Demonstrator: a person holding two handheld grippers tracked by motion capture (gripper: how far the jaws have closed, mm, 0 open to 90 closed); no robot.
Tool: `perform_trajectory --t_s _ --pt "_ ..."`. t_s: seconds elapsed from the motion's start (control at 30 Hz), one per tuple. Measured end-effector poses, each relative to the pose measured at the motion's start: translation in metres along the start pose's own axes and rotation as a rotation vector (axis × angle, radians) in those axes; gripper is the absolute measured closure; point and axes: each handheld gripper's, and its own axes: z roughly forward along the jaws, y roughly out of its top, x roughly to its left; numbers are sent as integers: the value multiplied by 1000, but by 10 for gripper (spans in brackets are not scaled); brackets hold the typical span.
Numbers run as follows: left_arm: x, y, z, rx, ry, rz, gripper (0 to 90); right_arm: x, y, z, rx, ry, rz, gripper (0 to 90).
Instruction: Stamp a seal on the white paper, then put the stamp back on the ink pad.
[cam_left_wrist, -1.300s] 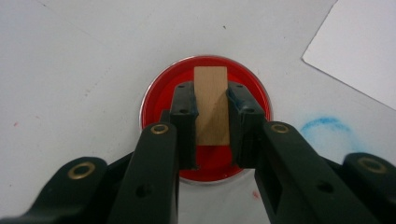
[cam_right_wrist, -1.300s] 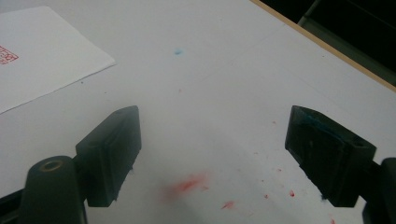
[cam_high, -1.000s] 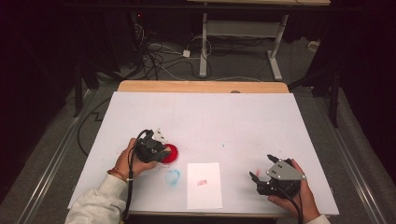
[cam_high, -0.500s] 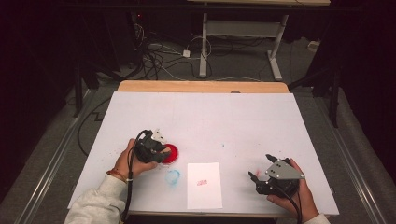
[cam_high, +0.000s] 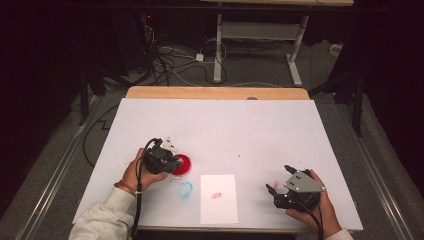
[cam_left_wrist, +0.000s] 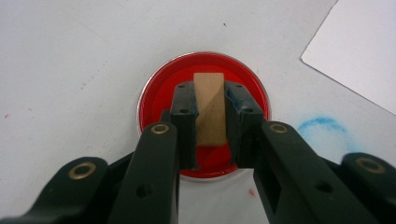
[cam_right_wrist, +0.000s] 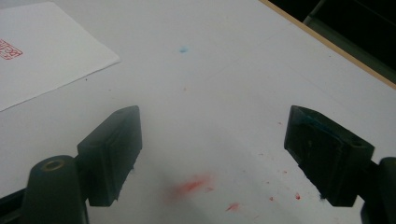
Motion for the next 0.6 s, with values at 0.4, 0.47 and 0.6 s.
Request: perform_trajectory --t_s 0.4,0.47,0.6 --pt "-7 -1 -16 -114 52 3 542 -1 0 -1 -3 -12 3 197" --pt "-10 0 -21 -147 78 4 457 0 1 -2 -7 -13 5 196" --pt "-13 2 -28 -212 100 3 343 -1 0 -3 -9 -17 2 196"
